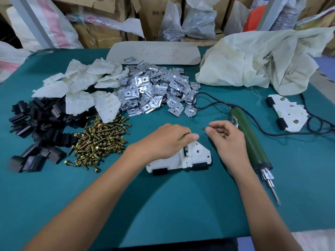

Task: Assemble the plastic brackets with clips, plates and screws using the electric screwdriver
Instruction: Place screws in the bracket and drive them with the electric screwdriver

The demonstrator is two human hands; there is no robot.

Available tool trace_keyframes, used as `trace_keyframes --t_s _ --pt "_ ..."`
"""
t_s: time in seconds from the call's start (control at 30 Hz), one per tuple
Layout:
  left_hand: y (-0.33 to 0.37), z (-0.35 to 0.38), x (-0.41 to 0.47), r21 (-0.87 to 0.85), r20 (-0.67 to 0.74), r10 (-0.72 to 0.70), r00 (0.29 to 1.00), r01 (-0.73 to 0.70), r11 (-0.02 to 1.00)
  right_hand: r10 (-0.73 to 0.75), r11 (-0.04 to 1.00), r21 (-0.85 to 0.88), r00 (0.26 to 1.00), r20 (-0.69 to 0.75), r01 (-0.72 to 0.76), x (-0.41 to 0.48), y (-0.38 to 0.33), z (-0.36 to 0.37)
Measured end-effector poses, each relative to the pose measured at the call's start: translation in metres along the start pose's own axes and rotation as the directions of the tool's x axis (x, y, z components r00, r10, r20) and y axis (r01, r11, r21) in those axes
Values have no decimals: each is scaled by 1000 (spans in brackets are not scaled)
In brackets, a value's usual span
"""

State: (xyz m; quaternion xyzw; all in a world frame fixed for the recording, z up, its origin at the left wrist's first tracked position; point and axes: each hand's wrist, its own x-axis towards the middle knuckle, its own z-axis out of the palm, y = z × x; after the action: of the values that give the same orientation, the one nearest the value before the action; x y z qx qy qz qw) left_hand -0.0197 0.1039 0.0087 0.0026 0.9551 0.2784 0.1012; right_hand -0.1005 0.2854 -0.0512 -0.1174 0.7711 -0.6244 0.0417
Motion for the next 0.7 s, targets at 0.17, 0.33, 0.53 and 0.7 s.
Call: trace_keyframes --t_s 0.17,0.33,0.53,0.7 --pt "-23 -16 -14 -33 -111 -37 993 33 999 -5 999 32 1000 21 4 -5 -5 -1" --pt "-69 -37 -61 -5 -214 -156 964 158 987 -21 999 40 998 57 19 -9 -6 0" --pt "-79 -18 -86 150 -95 -171 981 184 971 -34 997 66 997 64 30 -11 -10 3" --pt "-69 -11 -76 300 -190 -164 968 216 929 -79 997 32 991 112 76 -17 -12 -3"
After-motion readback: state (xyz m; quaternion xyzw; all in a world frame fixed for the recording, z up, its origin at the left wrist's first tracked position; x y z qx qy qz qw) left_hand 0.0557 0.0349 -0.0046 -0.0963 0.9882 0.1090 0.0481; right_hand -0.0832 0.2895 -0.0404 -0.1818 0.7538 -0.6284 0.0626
